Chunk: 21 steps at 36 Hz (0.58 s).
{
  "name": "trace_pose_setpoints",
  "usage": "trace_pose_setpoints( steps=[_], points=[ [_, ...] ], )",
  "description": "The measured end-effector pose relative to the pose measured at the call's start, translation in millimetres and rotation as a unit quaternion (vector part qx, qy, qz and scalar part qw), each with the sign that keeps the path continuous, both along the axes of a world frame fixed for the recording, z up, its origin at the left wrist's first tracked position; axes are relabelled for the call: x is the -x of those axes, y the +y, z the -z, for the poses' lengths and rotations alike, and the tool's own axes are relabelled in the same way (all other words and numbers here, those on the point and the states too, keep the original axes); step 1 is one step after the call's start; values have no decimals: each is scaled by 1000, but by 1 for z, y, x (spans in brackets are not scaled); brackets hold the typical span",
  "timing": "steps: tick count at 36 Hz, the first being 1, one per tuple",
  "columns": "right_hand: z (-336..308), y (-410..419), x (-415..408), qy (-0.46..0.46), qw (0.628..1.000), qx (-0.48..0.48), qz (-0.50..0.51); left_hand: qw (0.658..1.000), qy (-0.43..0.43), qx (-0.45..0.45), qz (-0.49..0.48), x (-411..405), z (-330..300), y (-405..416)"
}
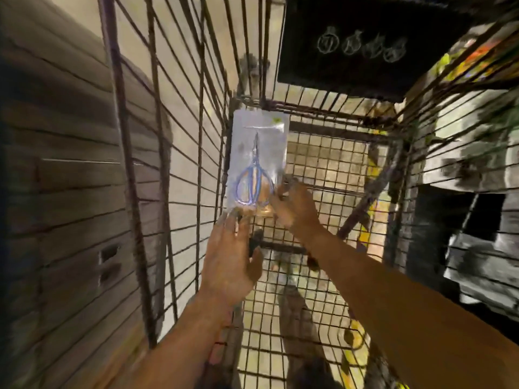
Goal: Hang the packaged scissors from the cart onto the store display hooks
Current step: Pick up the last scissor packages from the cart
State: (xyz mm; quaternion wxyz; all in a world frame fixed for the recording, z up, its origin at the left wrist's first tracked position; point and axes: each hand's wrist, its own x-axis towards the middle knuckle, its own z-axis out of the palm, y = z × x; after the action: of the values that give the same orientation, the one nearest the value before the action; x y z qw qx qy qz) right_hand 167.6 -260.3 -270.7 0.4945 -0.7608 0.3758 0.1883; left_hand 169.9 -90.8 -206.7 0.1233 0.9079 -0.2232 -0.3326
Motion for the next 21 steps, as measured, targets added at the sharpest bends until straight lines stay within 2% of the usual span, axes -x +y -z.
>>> trace_pose_setpoints(
  steps=[7,14,21],
  points=[
    [8,7,-16,60,997,-15,55,999,19,10,-38,1,-3,-4],
    [1,-11,16,-26,998,-26,43,996,35,23,-75,-7,3,-18],
    [-38,-47,56,-32,985,-40,162,974,17,75,-215,-24,21,-48]
  ],
)
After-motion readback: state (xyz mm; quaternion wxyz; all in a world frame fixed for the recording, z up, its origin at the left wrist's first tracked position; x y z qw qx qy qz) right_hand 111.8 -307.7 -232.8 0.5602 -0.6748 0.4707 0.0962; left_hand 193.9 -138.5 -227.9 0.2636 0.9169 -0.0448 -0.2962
